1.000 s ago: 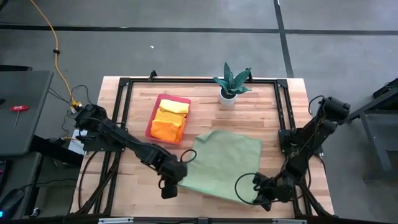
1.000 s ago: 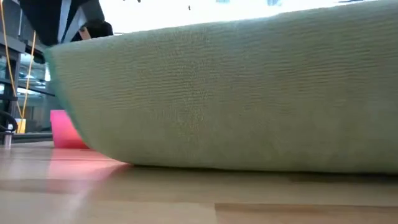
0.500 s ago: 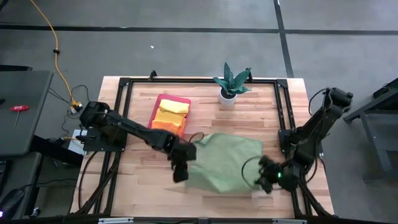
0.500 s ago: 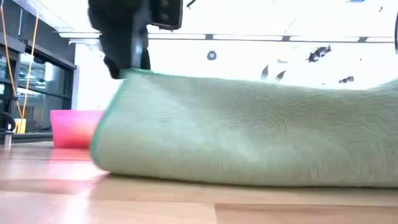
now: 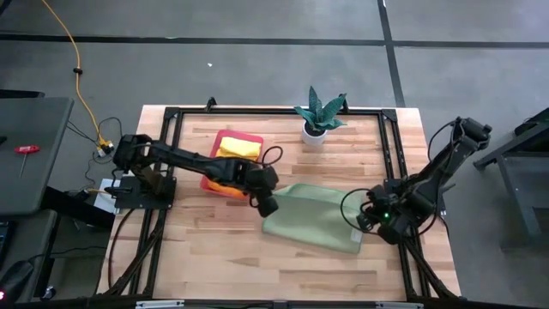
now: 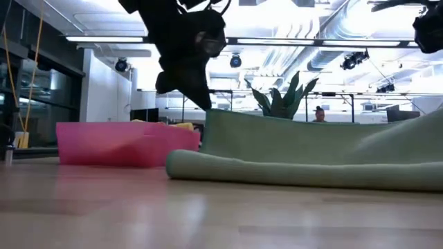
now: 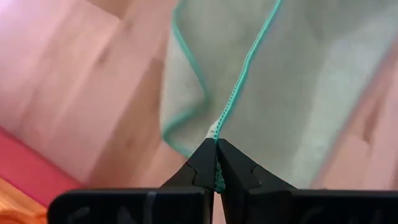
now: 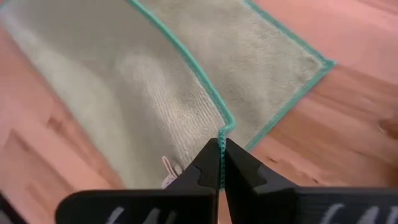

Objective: Fold microfiber towels
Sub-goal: Fold the green microfiber cloth

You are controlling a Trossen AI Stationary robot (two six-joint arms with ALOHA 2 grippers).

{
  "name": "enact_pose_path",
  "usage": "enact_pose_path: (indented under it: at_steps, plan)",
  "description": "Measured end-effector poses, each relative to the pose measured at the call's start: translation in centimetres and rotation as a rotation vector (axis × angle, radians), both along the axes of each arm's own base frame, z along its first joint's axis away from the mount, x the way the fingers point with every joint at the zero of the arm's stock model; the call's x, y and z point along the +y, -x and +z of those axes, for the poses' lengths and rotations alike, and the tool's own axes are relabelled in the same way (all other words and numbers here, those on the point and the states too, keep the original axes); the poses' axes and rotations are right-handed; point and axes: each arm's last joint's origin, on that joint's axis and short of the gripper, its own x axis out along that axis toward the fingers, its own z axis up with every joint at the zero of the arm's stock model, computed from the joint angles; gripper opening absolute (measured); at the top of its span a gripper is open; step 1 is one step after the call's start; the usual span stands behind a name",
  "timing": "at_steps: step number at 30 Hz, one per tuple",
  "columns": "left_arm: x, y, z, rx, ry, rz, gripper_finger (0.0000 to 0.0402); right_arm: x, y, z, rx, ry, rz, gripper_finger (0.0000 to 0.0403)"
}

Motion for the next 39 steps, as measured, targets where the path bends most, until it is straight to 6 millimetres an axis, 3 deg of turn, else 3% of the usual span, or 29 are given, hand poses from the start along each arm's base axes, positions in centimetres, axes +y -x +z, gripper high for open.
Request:
enact_pose_path:
  at_steps: [6, 19, 39]
  plan:
    - [0.7, -0.4, -0.3, -0.019, -0.033, 0.04, 0.0, -1.0, -0.3, -0.3, 0.045, 0.038, -0.082, 0.0]
    - [0.8, -1.2, -3.9, 0.087, -0.08, 0.115, 0.0, -1.9, -0.7, -0.4, 0.103, 0.022, -0.163, 0.0]
    - [1.6, -1.2, -3.8, 0.102, -0.248, 0.143, 0.0007, -2.0, -0.7, -0.4, 0.082, 0.038, -0.192, 0.001]
